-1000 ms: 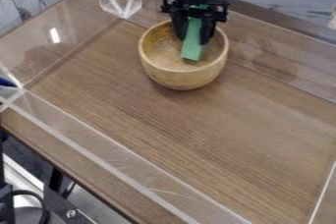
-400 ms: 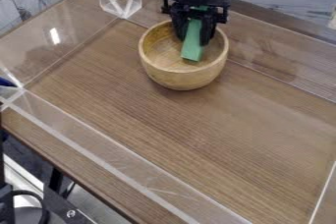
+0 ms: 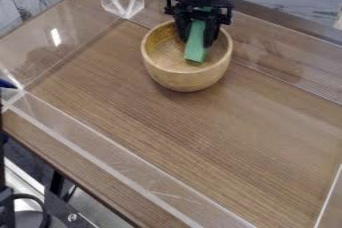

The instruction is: Put the green block in the brown bowl

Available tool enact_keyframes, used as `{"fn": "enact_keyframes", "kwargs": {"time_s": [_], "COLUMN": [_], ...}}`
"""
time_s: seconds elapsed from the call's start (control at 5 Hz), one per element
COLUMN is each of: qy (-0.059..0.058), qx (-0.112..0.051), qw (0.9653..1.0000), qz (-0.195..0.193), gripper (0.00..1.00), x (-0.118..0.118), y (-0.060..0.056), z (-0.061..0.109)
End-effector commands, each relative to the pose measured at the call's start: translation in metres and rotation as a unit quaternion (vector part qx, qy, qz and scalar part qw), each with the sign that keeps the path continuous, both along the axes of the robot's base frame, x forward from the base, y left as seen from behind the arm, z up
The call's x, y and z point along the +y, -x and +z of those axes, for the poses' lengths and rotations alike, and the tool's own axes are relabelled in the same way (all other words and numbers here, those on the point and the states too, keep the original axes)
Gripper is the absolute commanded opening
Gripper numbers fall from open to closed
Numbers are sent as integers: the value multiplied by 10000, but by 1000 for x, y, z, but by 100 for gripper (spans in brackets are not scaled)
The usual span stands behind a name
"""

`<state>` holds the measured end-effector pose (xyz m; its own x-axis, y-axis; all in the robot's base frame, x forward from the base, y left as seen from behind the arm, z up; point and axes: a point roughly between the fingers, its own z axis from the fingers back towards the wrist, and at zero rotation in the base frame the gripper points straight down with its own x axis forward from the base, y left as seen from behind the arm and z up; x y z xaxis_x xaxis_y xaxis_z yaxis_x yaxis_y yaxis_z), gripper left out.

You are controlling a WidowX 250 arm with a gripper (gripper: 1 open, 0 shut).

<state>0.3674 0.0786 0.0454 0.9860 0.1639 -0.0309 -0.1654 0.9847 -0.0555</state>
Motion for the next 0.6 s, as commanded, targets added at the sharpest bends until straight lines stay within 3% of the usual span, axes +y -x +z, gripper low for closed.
{"fn": "enact_keyframes", "kwargs": {"time_s": [0.0,0.4], "qy": [-87,-104], "qx": [31,104], "qw": [9999,9998], "qz": [116,124], "gripper": [0,0], "x": [12,14], "y": [0,1], "z": [-11,-17]}}
